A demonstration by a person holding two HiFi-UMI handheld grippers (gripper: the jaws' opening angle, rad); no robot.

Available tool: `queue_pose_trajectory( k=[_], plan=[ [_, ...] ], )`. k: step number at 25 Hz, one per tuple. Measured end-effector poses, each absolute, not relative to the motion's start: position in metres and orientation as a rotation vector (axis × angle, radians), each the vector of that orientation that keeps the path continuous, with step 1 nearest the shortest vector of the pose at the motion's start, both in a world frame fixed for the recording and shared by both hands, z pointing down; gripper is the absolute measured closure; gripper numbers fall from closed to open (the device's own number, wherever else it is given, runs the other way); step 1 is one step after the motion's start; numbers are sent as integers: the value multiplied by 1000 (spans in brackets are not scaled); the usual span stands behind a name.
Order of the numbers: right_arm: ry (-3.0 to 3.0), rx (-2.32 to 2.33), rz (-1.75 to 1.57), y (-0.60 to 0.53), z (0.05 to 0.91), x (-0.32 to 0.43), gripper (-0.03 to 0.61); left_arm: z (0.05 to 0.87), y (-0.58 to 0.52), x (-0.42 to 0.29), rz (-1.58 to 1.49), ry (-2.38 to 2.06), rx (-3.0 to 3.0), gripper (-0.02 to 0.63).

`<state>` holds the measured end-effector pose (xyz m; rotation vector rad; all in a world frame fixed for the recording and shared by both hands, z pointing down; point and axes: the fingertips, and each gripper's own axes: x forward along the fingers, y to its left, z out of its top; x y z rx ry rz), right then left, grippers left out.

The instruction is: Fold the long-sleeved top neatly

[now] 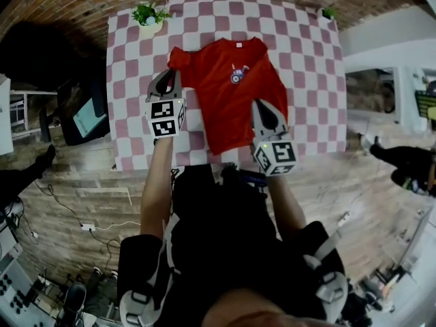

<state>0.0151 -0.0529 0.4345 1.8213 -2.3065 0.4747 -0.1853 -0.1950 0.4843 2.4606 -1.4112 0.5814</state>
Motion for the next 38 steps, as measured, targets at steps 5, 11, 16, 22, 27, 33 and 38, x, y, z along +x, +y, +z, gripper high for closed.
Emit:
queue_pose_trajectory(
  k=[5, 11, 16, 22, 27, 33, 38],
  plan=[
    [-2279, 1883, 482, -15, 432, 57, 571, 469, -152, -121, 568, -1328, 2538, 581],
    [-2244, 1941, 491, 30, 435, 100, 571, 460, -102, -59, 560, -1240, 2612, 581],
    [-2224, 1968, 497, 66, 440, 132, 571, 463, -57, -10, 569, -1177, 2657, 581],
    [-2228, 1968, 500, 97, 448, 162, 571, 485, -12, 37, 618, -1133, 2682, 581],
    [-2234, 1954, 502, 112, 456, 180, 571, 525, 19, 67, 689, -1089, 2672, 581],
    [-2206, 1983, 546, 128, 473, 198, 571, 569, 48, 100, 766, -1020, 2679, 580],
    [-2197, 1967, 551, 132, 482, 204, 571, 615, 72, 112, 850, -943, 2647, 580]
  ],
)
